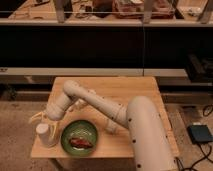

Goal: Drag the ceramic bowl in a circle

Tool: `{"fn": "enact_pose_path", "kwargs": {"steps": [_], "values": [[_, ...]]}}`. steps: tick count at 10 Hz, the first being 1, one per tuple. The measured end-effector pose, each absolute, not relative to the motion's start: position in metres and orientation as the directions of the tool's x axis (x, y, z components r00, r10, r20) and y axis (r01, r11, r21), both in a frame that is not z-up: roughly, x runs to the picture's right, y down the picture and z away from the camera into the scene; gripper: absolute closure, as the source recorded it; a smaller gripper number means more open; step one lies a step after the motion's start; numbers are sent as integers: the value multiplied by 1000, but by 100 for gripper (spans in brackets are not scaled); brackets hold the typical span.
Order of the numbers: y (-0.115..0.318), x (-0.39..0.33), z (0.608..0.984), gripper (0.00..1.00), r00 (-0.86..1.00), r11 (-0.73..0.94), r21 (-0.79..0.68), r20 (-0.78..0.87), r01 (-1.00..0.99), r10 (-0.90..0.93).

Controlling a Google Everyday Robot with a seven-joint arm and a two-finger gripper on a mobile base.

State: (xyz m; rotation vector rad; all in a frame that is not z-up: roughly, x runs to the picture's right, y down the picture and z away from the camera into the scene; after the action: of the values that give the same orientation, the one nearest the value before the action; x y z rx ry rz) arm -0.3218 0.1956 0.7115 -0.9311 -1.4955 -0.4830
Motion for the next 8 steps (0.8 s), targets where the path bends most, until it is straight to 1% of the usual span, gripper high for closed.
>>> {"fn": "enact_pose_path", "kwargs": {"steps": [5, 6, 8], "values": [[193, -320, 713, 20, 79, 587, -222, 963, 778, 258], [181, -314, 716, 20, 101, 592, -216, 970, 777, 222], [135, -284, 722, 20, 160, 597, -179, 983, 782, 85]]}}
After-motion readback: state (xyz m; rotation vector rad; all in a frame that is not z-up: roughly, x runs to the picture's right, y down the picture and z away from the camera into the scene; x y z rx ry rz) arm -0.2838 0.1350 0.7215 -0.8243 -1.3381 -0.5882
